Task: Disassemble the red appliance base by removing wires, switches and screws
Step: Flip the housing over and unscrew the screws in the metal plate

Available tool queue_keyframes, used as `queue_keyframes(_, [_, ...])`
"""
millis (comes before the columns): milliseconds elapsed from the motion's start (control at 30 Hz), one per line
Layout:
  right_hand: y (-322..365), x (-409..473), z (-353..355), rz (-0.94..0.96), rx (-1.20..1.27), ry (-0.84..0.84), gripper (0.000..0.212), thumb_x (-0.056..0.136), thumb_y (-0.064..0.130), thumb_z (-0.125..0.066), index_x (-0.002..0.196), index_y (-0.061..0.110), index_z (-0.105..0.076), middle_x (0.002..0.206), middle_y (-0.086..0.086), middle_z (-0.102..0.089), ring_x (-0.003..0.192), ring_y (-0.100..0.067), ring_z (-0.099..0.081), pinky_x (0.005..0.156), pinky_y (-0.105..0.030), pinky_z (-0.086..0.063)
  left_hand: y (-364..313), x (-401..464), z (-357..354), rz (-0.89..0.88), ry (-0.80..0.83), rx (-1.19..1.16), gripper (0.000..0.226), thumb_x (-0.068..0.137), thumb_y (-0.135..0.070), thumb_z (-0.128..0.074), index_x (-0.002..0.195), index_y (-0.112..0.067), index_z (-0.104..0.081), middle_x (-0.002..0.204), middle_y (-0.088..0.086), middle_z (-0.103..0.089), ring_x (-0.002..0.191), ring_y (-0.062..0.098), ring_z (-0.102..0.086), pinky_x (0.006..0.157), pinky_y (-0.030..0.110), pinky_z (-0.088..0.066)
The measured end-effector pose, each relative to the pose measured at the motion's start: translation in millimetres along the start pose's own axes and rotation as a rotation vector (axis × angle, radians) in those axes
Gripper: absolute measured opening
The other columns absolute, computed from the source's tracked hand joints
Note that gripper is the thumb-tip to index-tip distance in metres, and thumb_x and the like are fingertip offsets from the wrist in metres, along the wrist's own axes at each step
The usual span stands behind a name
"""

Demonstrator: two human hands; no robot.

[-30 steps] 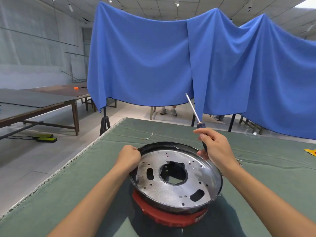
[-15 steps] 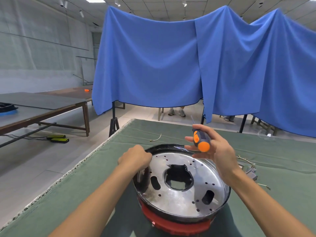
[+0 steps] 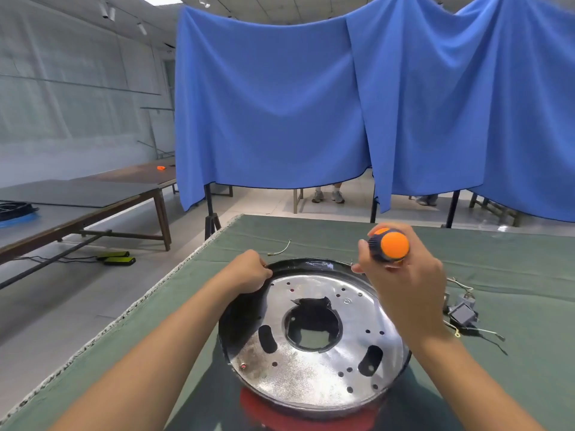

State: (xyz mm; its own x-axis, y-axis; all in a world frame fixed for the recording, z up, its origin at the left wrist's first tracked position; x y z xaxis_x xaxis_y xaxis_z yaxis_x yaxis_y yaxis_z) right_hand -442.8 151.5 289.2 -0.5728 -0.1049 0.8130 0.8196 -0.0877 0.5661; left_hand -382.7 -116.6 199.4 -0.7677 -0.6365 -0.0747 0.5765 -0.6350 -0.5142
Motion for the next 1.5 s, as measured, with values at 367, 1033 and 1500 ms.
queue_keyframes(367, [-25, -1, 11, -0.305, 0.378, -0.061, 0.009, 0.078, 0.035, -0.060, 0.086, 0.033, -0.062, 0.055, 0.003, -0.069, 0.045, 0.001, -0.055, 0.061, -0.028, -0.041, 28, -40, 38, 0.181, -0.064, -0.118, 0.020, 0.091, 0.003, -0.041, 0.078, 0.004, -0.057, 0.067, 0.017, -0.066, 0.052, 0.023, -0.058, 0.046, 0.024, -0.043])
queue_keyframes(1033, [-52, 16, 30, -0.388, 0.436, -0.100, 0.021, 0.084, 0.038, -0.057, 0.077, 0.018, -0.062, 0.047, -0.010, -0.063, 0.040, -0.014, -0.058, 0.045, -0.018, -0.047, -4, -14, -23, -0.010, -0.042, -0.447, 0.040, 0.084, 0.010, -0.036, 0.103, -0.013, -0.062, 0.070, 0.008, -0.060, 0.065, 0.024, -0.056, 0.057, 0.024, -0.041])
queue_keyframes(1500, [-32, 21, 31, -0.279, 0.324, -0.080, 0.039, 0.087, 0.040, -0.053, 0.069, 0.006, -0.057, 0.037, -0.007, -0.055, 0.032, -0.010, -0.051, 0.044, -0.011, -0.040, -12, -27, -34, -0.075, 0.067, -0.591, 0.044, 0.081, 0.010, -0.039, 0.098, -0.019, -0.068, 0.053, 0.011, -0.056, 0.042, 0.018, -0.050, 0.047, 0.023, -0.039])
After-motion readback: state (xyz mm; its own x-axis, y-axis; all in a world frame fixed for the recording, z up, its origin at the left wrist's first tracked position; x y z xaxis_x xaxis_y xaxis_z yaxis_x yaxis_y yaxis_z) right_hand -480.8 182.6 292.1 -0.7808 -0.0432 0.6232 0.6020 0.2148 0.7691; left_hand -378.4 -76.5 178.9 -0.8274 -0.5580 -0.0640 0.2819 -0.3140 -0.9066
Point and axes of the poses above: each hand's wrist, its own x-axis towards the middle knuckle, its own z-axis out of the back of the hand, y = z × x, the point moved 10 cm from there along x, towards the middle knuckle
